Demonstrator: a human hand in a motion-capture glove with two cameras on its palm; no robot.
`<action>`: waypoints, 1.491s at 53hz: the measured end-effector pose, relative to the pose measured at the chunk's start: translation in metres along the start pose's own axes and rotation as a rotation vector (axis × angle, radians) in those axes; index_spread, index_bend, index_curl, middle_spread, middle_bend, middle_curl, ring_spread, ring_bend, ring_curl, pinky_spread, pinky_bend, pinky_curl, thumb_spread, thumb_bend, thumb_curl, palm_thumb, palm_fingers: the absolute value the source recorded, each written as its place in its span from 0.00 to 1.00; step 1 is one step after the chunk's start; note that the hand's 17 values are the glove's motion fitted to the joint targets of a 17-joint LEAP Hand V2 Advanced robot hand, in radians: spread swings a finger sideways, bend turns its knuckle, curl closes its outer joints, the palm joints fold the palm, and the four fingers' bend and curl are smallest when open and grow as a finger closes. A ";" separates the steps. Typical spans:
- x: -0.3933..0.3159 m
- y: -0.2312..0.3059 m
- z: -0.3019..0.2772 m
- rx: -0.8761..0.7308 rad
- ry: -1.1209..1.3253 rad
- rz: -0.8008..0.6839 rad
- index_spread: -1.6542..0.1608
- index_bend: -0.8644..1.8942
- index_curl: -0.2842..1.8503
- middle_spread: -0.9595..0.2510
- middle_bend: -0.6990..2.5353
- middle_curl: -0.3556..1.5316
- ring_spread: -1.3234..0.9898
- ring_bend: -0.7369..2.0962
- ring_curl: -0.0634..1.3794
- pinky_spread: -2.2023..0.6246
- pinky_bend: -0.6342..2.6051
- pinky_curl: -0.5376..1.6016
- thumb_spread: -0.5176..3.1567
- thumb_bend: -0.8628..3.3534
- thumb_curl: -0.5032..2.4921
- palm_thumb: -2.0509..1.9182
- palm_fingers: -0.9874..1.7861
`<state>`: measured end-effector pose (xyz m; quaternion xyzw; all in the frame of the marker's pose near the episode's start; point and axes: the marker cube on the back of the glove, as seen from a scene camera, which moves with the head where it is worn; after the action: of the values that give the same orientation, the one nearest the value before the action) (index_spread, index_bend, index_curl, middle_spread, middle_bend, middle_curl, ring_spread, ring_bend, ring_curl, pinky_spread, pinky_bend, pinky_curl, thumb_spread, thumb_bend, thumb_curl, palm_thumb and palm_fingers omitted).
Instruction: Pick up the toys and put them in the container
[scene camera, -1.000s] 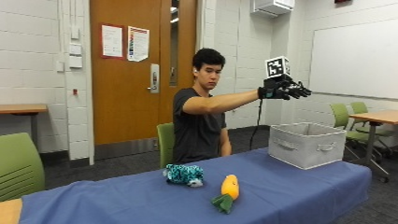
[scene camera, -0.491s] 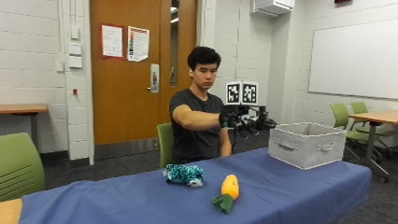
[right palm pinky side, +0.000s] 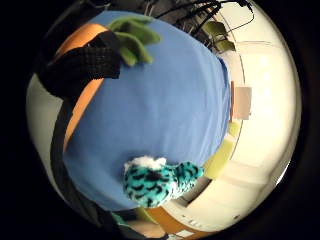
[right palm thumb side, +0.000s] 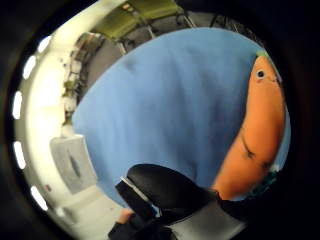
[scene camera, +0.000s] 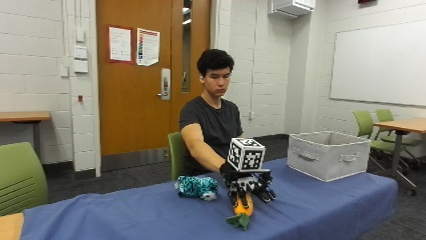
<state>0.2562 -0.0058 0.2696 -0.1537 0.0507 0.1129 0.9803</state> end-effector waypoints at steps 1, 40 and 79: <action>0.001 0.000 0.003 -0.007 -0.001 0.002 0.71 0.36 0.27 0.57 0.26 0.37 0.55 0.52 0.25 0.75 0.59 0.44 0.37 0.18 0.23 0.48 0.30; 0.050 0.025 0.023 0.155 -0.026 0.020 0.69 0.61 0.42 0.51 0.30 0.29 0.50 0.53 0.24 0.70 0.50 0.38 0.37 0.20 0.24 0.51 0.54; -0.044 0.040 -0.160 0.302 -0.171 -0.140 0.66 0.56 0.67 0.42 0.47 0.49 0.41 0.71 0.39 0.62 0.51 0.45 0.30 0.27 0.38 0.69 0.77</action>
<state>0.1935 -0.0284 0.1122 0.0024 -0.0270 0.0482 0.9985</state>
